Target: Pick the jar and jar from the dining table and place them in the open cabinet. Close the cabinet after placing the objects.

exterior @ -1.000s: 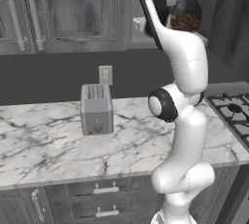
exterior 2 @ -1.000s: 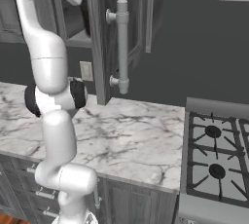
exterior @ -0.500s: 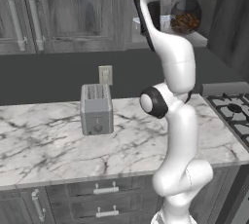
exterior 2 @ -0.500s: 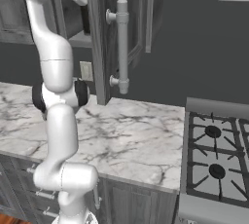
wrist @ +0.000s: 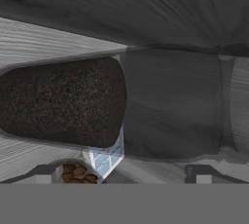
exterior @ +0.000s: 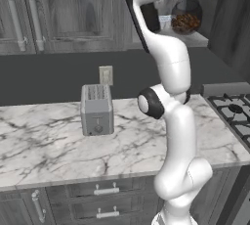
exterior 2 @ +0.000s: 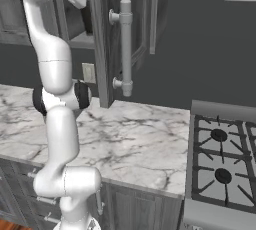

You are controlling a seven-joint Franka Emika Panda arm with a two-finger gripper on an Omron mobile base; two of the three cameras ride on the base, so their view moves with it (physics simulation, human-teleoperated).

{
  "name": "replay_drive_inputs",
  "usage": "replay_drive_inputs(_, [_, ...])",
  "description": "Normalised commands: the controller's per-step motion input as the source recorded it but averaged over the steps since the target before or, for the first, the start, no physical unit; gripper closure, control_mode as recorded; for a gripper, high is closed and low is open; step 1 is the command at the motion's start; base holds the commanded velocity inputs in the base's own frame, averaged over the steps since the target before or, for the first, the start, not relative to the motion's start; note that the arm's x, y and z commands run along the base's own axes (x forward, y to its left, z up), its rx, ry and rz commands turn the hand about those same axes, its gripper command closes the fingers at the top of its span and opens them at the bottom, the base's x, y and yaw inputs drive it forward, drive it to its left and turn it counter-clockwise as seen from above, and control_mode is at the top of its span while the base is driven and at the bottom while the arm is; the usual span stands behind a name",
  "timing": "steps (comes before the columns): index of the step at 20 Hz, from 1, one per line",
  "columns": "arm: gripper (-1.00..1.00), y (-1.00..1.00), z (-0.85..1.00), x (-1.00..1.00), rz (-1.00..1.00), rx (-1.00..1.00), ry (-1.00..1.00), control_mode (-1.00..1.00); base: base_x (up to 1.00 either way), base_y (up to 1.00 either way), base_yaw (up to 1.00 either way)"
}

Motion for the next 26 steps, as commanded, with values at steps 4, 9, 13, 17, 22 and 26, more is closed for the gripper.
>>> replay_drive_inputs(4, [-1.00, 0.05, 0.22, -0.07, 0.00, -0.02, 0.19, -1.00, 0.00, 0.00, 0.00])
replay_drive_inputs(9, [-1.00, -0.03, 0.40, -0.04, 0.00, -0.01, 0.10, -1.00, 0.00, 0.00, 0.00])
replay_drive_inputs(13, [-1.00, 0.01, 0.37, -0.34, -0.02, 0.00, 0.03, -1.00, 0.00, 0.00, 0.00])
replay_drive_inputs(17, [-1.00, 0.00, 0.00, -0.20, -0.02, 0.01, -0.01, -1.00, 0.00, 0.00, 0.00])
replay_drive_inputs(22, [-1.00, 0.00, -0.07, -0.59, -0.04, -0.01, -0.08, -1.00, 0.00, 0.00, 0.00])
replay_drive_inputs(26, [-1.00, 0.00, -0.10, -0.76, -0.04, -0.02, -0.14, -1.00, 0.00, 0.00, 0.00])
